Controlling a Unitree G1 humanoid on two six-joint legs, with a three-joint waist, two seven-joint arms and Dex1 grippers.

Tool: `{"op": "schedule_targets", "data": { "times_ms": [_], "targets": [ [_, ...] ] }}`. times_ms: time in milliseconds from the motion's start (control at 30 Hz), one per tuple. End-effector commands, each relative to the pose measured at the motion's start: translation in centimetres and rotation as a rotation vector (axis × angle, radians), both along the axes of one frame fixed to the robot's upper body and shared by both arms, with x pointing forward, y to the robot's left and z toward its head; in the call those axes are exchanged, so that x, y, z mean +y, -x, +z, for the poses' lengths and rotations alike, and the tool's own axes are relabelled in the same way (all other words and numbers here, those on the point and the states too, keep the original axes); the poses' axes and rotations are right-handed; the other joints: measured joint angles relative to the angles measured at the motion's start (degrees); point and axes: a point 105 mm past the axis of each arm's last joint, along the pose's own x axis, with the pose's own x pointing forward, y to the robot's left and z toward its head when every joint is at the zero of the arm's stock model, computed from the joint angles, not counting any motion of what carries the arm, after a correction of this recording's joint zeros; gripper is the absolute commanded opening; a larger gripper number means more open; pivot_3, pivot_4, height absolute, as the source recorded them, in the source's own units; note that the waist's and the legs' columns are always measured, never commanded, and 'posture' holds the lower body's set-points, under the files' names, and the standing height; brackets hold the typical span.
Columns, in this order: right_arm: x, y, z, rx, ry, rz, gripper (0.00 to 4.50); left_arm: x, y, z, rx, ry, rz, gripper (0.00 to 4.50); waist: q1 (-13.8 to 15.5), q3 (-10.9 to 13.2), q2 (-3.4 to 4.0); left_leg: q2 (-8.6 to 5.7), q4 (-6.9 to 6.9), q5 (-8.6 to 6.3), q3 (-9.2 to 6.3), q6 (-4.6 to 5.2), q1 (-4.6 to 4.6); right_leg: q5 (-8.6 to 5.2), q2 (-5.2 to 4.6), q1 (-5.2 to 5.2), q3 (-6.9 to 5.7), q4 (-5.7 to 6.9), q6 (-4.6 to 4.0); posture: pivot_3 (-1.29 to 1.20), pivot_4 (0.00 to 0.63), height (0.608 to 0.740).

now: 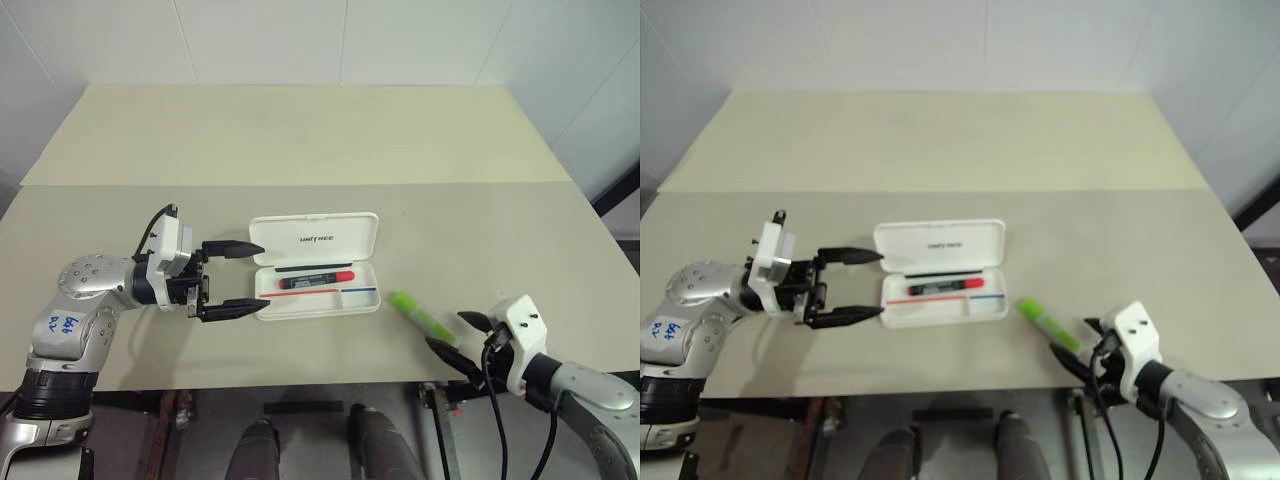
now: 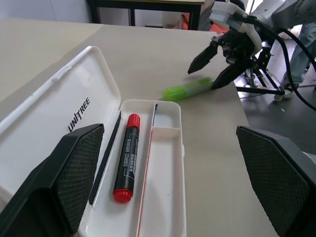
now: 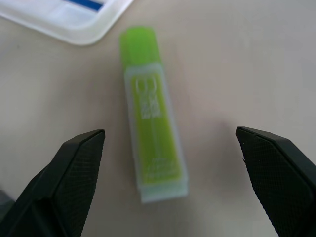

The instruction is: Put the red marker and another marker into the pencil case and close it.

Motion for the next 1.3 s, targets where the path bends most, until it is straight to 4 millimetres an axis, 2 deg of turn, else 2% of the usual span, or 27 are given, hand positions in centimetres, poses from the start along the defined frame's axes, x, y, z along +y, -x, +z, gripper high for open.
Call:
{"op": "schedule_targets", "data": {
  "times_ms": [33,167,267,400,533,600,833,1033,1100,1167,1300],
  "targets": [
    [-0.6,0.3,-0.8,0.017,0.006,-0.018,4.47,-0.2,0.0,1.0,-0.050,0.002,-0.010,4.50,-0.01,0.00,0.00,0.00,0.01,0.00,0.00,0.00,0.00,0.00,0.00,0.00,0.00,-0.01,0.00,0.00,0.150,0.740],
    [-1.9,1.0,-2.5,0.080,0.022,-0.032,4.47,-0.3,-0.1,1.0,-0.054,0.005,-0.006,4.50,0.01,-0.09,-0.14,0.00,0.01,0.00,0.00,0.00,0.04,0.00,0.00,0.05,0.00,-0.01,0.00,0.00,0.150,0.740],
    [-2.1,0.9,-2.5,0.073,0.014,-0.027,4.47,-0.2,-0.1,1.1,-0.056,0.004,-0.004,4.50,0.17,-0.21,-0.33,0.00,0.02,0.00,0.00,0.00,0.04,0.00,-0.01,0.11,0.00,-0.10,0.00,0.00,0.150,0.740],
    [-1.3,-0.1,-1.7,0.032,-0.010,0.003,3.21,-0.2,-0.1,1.2,-0.059,0.004,0.001,4.50,0.14,-0.27,-0.45,0.00,0.01,-0.01,0.00,0.00,0.03,0.03,-0.01,0.14,0.00,-0.19,-0.04,0.00,0.150,0.740],
    [-0.7,-0.8,-1.1,0.007,-0.016,0.027,1.68,-0.1,-0.1,1.3,-0.065,0.005,0.003,4.50,-0.12,-0.28,-0.44,0.02,-0.04,-0.01,0.00,0.00,0.04,0.03,-0.01,0.11,-0.01,-0.18,-0.04,0.00,0.150,0.740],
    [-0.3,-1.1,-0.6,-0.007,-0.026,0.048,1.08,0.0,0.0,1.3,-0.067,0.005,0.001,4.50,-0.29,-0.27,-0.44,0.05,-0.09,0.00,0.00,0.00,0.06,0.03,0.01,0.09,-0.02,-0.16,-0.04,0.00,0.150,0.740],
    [-1.5,-2.9,1.5,-0.080,0.033,0.047,1.08,0.2,0.2,1.3,-0.070,0.002,0.010,4.50,-0.19,-0.25,-0.41,0.06,0.02,0.00,0.03,0.00,0.04,0.05,0.02,0.08,-0.01,-0.12,-0.04,0.00,0.150,0.740],
    [-2.3,-4.8,5.1,-0.185,0.108,0.116,1.08,0.6,0.5,1.3,-0.077,-0.007,0.021,4.50,-0.07,-0.21,-0.35,0.06,-0.04,-0.01,0.03,0.00,0.00,0.05,0.02,0.06,-0.01,-0.20,-0.04,0.00,0.150,0.740],
    [-1.4,-5.4,6.8,-0.232,0.127,0.198,1.08,1.0,0.7,1.4,-0.079,-0.017,0.029,4.50,-0.19,-0.19,-0.31,0.07,-0.09,-0.01,0.03,0.01,0.00,0.04,0.02,0.04,-0.02,-0.19,-0.03,0.00,0.150,0.740],
    [0.3,-5.5,8.2,-0.268,0.131,0.326,1.08,1.4,0.9,1.4,-0.081,-0.031,0.037,4.50,-0.26,-0.15,-0.24,0.07,-0.09,-0.01,0.05,0.01,0.00,0.04,0.02,0.02,-0.01,-0.16,-0.02,0.00,0.150,0.740],
    [4.0,-5.1,9.0,-0.287,0.122,0.568,1.08,2.3,1.5,1.4,-0.080,-0.061,0.042,4.50,-0.32,-0.14,-0.22,0.11,-0.13,-0.01,0.04,0.01,0.03,0.00,0.05,-0.05,-0.03,-0.04,-0.01,0.00,0.150,0.740]
  ]
}}
